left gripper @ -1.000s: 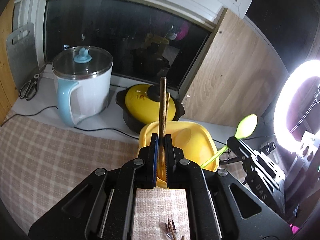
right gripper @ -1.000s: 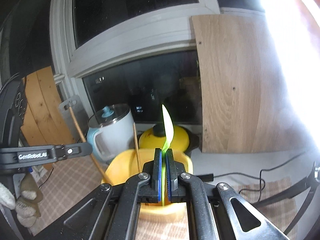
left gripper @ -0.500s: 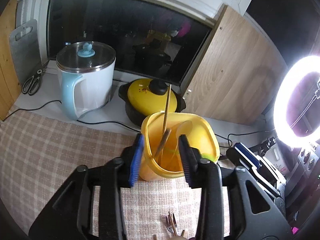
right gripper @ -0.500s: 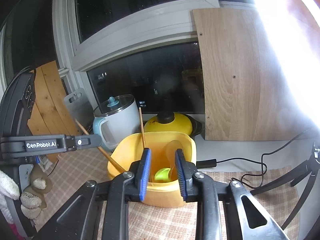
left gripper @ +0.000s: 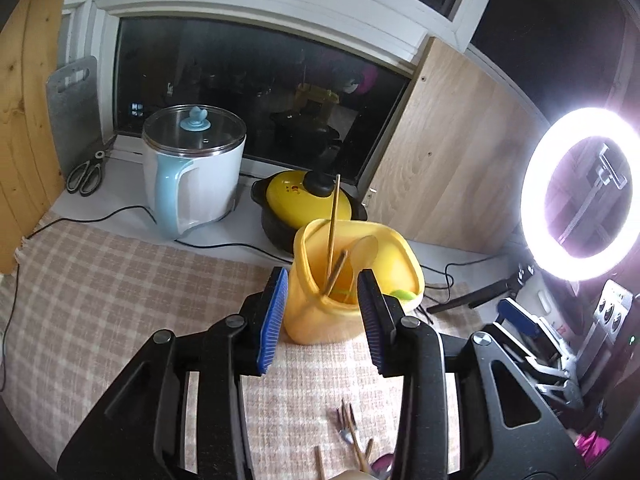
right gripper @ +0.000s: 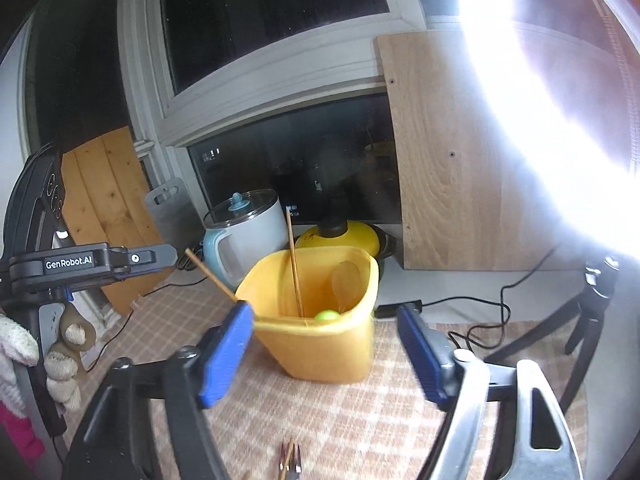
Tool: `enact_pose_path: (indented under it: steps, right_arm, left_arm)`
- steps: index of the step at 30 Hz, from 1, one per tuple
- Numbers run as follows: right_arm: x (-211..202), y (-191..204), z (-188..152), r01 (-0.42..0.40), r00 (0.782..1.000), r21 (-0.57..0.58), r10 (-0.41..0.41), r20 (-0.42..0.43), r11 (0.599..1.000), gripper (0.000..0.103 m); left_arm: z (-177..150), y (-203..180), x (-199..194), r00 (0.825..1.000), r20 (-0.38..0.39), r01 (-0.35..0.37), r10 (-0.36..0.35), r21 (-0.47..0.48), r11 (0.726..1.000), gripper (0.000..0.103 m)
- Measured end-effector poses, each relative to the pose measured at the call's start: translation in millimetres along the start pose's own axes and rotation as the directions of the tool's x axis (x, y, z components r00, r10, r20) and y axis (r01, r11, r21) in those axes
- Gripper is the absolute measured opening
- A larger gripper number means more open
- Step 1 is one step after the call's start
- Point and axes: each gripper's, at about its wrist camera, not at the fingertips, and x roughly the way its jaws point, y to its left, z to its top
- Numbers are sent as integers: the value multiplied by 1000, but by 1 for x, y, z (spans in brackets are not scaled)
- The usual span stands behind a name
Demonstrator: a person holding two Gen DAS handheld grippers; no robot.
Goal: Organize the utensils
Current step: 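Open both tools to drop chopstick and green spoon into the container, then move left tool to the pile and grasp a wooden chopstick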
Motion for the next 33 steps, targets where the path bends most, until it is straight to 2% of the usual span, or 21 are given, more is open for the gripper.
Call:
enact_pose_path:
  steps: [3, 5, 8, 12, 20, 24, 29, 33]
  right_arm:
    - [-13, -6, -9, -6, 1000, -3, 6, -6, 1000, 97]
    - [-19, -12, -16, -21, 1000, 10, 21, -16, 1000, 103]
    - [-27, -22, -31, -38, 998, 42, 40, -43, 998, 103]
    - [-29, -35, -52, -62, 989, 80, 72, -130, 995, 103]
    - [-24, -44, -80, -91, 963, 93, 112, -246, 991, 103]
    - [-11, -39, -89, -137, 930, 108, 165, -327, 985, 99]
    - [9, -26, -96, -208, 880, 138, 247, -406, 968, 87]
    - [30, -9, -104, -253, 827, 123, 281, -488, 960, 71]
  left_arm:
    - [-14, 1, -12, 999, 28, -17, 16, 17, 1000, 37]
    - [-24, 2, -17, 1000, 11, -15, 15, 15, 1000, 37]
    - [-42, 4, -22, 1000, -21, -21, 21, 7, 1000, 37]
    - [-70, 6, -24, 997, -74, -24, 25, 3, 1000, 37]
    - [-140, 7, -18, 977, -212, -24, 14, -45, 999, 37]
    - [-172, 5, -17, 965, -261, -20, -2, -82, 996, 37]
    - [-196, 4, -15, 955, -298, -31, -3, -109, 994, 37]
    - [-208, 3, -10, 946, -325, -36, 0, -104, 994, 36]
